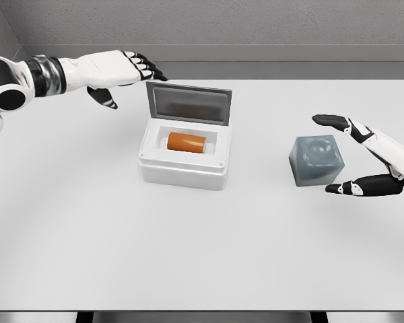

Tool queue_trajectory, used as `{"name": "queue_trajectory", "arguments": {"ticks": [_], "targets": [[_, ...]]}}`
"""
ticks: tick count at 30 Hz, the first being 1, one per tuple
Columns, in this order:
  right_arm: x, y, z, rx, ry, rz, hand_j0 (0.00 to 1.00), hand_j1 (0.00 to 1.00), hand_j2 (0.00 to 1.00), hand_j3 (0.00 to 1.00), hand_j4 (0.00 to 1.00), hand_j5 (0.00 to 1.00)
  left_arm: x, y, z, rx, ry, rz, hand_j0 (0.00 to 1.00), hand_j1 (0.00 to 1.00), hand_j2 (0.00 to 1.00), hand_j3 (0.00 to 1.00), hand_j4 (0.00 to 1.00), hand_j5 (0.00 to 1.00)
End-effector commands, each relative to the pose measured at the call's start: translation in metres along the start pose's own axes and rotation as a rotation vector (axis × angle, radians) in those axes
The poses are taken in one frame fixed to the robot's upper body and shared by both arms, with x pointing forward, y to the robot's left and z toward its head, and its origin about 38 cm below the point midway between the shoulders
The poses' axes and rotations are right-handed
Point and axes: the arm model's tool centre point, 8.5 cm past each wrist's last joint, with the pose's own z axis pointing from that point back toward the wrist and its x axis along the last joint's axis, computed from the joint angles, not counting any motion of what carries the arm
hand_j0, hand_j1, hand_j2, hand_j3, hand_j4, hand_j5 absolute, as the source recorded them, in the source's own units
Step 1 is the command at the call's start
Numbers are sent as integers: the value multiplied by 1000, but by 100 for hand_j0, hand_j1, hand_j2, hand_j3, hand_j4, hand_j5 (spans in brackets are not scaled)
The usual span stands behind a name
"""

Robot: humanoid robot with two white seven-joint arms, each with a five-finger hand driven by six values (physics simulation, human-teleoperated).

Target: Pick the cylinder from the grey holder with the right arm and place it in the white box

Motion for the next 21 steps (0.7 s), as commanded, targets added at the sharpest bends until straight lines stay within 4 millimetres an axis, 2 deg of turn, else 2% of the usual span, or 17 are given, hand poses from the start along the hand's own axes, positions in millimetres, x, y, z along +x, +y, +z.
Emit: {"name": "queue_trajectory", "arguments": {"ticks": [1, 9, 12, 15, 21], "targets": [[0, -1, 0, -5, -2, -5, 100, 100, 100, 100, 100, 100, -1, -1, 1, 0, 2, 5, 100, 100, 100, 100, 100, 100], [0, -1, 0, -5, -2, -5, 100, 100, 100, 100, 100, 100, -13, -6, 19, -13, 39, 7, 100, 100, 100, 100, 100, 100], [0, -1, 0, -5, -1, -6, 100, 100, 100, 100, 100, 100, -10, -16, 18, -27, 33, 16, 100, 100, 100, 100, 100, 100], [0, -1, 0, -5, -1, -6, 100, 100, 100, 100, 100, 100, -3, -12, 16, -38, 24, -29, 100, 100, 100, 100, 100, 100], [-1, -1, 1, -5, 2, -8, 100, 100, 100, 100, 100, 100, -10, -17, 27, -50, 46, -26, 100, 100, 100, 100, 100, 100]]}}
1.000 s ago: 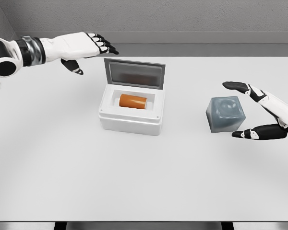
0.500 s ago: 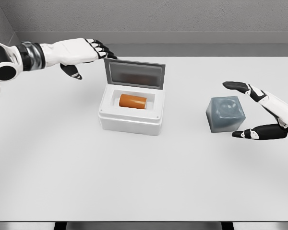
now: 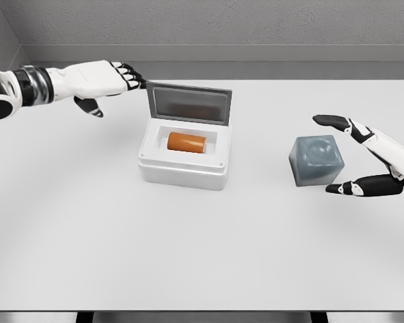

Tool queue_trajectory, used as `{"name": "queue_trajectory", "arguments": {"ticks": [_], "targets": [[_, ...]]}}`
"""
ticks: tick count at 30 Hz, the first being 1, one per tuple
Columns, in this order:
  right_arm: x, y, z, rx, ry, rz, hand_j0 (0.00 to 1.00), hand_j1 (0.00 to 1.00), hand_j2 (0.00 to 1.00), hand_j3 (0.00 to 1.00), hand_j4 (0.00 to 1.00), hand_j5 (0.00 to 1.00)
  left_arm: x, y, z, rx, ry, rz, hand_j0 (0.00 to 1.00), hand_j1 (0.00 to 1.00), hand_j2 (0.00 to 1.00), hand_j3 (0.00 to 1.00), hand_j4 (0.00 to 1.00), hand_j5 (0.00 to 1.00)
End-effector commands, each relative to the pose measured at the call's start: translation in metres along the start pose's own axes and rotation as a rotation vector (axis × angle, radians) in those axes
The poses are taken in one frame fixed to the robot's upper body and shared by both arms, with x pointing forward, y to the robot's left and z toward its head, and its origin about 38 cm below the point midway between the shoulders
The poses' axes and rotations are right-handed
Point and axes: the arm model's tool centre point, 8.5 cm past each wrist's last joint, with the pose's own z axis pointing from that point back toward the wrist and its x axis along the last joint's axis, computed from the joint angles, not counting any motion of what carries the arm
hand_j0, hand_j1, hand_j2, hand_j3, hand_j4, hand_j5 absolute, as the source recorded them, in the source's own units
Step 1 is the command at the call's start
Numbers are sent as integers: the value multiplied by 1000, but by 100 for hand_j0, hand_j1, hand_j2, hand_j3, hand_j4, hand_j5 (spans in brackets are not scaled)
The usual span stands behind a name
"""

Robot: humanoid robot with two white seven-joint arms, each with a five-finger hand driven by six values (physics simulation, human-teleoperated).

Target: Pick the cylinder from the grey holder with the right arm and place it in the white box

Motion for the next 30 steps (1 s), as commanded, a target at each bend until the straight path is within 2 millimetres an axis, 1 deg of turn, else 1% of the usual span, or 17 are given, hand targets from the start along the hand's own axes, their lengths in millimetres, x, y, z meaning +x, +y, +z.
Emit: {"name": "queue_trajectory", "arguments": {"ticks": [1, 3, 4, 6, 10, 13, 17, 19, 20, 21, 22, 23, 25, 27, 28, 30], "targets": [[0, -1, 0, -5, -2, -6, 100, 100, 100, 100, 100, 100, -5, 0, 7, -2, 16, -1, 100, 100, 100, 100, 100, 100], [0, -1, 0, -5, -2, -6, 100, 100, 100, 100, 100, 100, -4, 2, 7, 2, 12, -4, 100, 100, 100, 100, 100, 100], [0, -1, 0, -5, 0, -7, 100, 100, 100, 100, 100, 100, 2, 5, 6, 9, -2, -18, 100, 100, 100, 100, 100, 100], [0, 0, 1, -5, 2, -8, 100, 100, 100, 100, 100, 100, 4, 6, 11, 11, -6, -33, 100, 100, 100, 100, 100, 100], [-1, 0, 1, -5, 3, -9, 100, 100, 100, 100, 100, 100, 11, 10, 9, 18, -25, -49, 100, 100, 100, 100, 100, 100], [-1, 0, 2, -5, 4, -10, 100, 100, 100, 100, 100, 100, 7, 9, 11, 10, -12, -43, 100, 100, 100, 100, 100, 100], [-1, 1, 2, -5, 5, -11, 100, 100, 100, 100, 100, 100, 8, 9, 9, 7, -17, -49, 100, 100, 100, 100, 100, 100], [-1, 1, 2, -5, 5, -11, 100, 100, 100, 100, 100, 100, 8, 6, 8, -6, -13, -54, 100, 100, 100, 100, 100, 100], [-1, 1, 2, -5, 5, -11, 100, 100, 100, 100, 100, 100, 3, 4, 11, -7, 3, -43, 100, 100, 100, 100, 100, 100], [-1, 1, 2, -5, 5, -11, 100, 100, 100, 100, 100, 100, -10, 1, 17, -7, 38, -16, 100, 100, 100, 100, 100, 100], [-1, 1, 2, -5, 5, -11, 100, 100, 100, 100, 100, 100, -18, -4, 21, -11, 62, 8, 100, 100, 100, 100, 100, 100], [-1, 1, 2, -5, 5, -11, 100, 100, 100, 100, 100, 100, -18, -7, 21, -17, 63, 14, 100, 100, 100, 100, 100, 100], [-1, 1, 2, -4, 4, -11, 100, 100, 100, 100, 100, 100, -19, -6, 22, -9, 59, 27, 100, 100, 100, 100, 100, 100], [-1, 1, 2, -5, 5, -11, 100, 100, 100, 100, 100, 100, -17, -16, 25, -117, 35, 79, 100, 100, 100, 100, 100, 100], [-1, 1, 2, -4, 4, -11, 100, 100, 100, 100, 100, 100, -22, -25, 35, -136, 52, 91, 100, 100, 100, 100, 100, 100], [-1, 1, 2, -5, 3, -12, 100, 100, 100, 100, 100, 100, -22, -28, 37, -134, 47, 107, 100, 100, 100, 100, 100, 100]]}}
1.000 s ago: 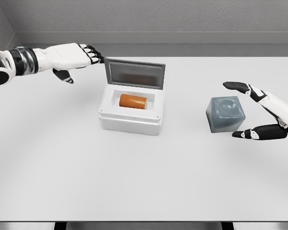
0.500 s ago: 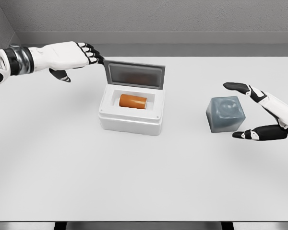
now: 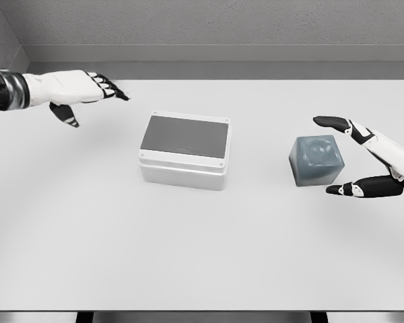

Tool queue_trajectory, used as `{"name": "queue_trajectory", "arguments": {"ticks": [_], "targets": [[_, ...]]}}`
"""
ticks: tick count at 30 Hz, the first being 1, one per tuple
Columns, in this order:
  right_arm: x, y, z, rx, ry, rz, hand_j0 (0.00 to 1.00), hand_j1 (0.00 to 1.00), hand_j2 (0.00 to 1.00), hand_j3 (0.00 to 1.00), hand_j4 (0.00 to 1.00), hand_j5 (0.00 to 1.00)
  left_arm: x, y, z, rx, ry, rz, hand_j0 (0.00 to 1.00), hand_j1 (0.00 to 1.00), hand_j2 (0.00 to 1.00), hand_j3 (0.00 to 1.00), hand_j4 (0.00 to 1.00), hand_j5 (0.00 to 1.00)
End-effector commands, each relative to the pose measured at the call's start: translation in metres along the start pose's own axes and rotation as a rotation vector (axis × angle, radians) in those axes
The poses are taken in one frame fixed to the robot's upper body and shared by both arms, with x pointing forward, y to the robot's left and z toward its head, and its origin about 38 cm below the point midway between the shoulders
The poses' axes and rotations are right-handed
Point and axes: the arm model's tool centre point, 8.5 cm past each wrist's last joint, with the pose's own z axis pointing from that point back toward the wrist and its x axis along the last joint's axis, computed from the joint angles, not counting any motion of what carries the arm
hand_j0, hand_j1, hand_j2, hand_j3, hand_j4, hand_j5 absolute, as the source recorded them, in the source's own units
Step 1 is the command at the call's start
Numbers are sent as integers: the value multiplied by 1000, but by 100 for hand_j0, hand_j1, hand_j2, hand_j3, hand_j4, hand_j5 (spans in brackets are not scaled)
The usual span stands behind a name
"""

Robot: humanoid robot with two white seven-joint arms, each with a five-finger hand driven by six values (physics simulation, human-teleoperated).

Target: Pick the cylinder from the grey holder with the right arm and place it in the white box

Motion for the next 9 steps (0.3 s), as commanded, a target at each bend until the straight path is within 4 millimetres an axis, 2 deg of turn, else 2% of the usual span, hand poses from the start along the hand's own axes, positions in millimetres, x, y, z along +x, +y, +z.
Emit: {"name": "queue_trajectory", "arguments": {"ticks": [1, 3, 9], "targets": [[0, -1, 0, -5, -2, -7, 100, 100, 100, 100, 100, 100, -4, -4, 6, -19, 2, 29, 100, 100, 100, 100, 100, 100], [0, -1, 0, -5, -2, -7, 100, 100, 100, 100, 100, 100, -9, -8, 15, -29, 21, 28, 100, 100, 100, 100, 100, 100], [0, -1, 0, -5, -2, -7, 100, 100, 100, 100, 100, 100, -8, -5, 16, -27, 18, 22, 100, 100, 100, 100, 100, 100]]}}
